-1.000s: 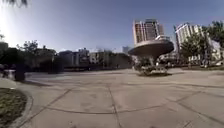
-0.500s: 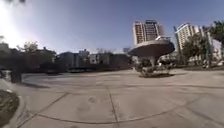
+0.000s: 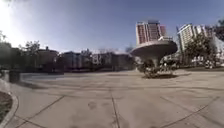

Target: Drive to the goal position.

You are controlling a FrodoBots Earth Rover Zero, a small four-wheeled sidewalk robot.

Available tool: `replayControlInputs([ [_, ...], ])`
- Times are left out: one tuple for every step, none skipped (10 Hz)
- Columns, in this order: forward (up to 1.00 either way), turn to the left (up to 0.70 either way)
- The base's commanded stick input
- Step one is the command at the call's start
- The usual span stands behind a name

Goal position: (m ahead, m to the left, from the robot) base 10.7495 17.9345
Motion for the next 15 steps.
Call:
replayControlInputs([
  [0.46,0.0],
  [0.46,0.0],
  [0.46,0.0],
  [0.46,0.0],
  [0.46,0.0],
  [0.46,0.0],
  [0.46,0.0],
  [0.46,0.0],
  [0.5,0.0],
  [0.59,0.0],
  [0.68,0.0],
  [0.7,0.0],
  [0.7,0.0],
  [0.7,0.0],
  [0.7,0.0],
])
